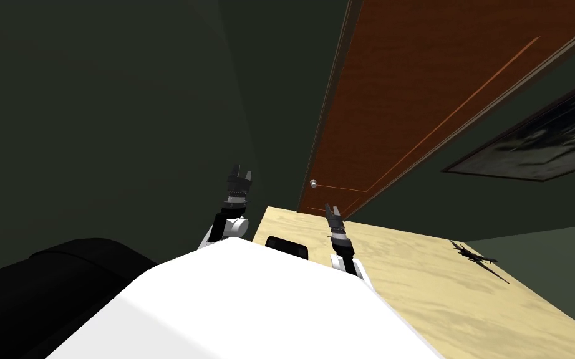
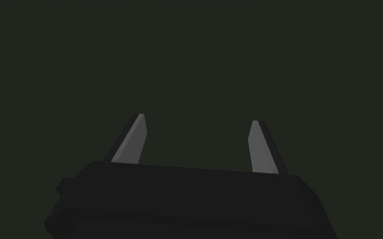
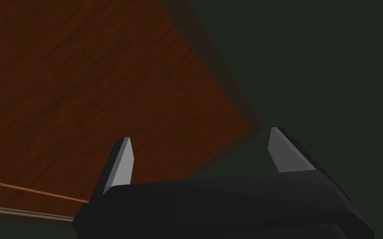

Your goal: Pull the door open

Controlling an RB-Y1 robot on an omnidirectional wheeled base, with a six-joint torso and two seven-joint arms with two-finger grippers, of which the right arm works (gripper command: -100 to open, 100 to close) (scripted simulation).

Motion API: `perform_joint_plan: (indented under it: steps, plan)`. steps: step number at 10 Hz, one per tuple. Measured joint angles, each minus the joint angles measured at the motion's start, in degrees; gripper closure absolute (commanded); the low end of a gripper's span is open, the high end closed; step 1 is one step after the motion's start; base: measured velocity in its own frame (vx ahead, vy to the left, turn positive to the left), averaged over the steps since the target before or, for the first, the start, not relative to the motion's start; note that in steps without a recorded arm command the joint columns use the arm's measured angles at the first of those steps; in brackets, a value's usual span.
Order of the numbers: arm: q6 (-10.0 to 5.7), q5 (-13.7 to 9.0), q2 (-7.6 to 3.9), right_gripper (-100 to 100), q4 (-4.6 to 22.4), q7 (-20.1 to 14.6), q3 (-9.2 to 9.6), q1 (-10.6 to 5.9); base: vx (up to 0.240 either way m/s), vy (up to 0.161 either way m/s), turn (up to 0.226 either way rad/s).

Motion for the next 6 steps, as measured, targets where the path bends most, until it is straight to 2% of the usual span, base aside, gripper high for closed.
perform_joint_plan:
  steps: [6]
  plan:
    - [-1.43,2.57,-0.26,-100,5.80,6.01,0.81,-1.10,0.124,0.038,-0.007]
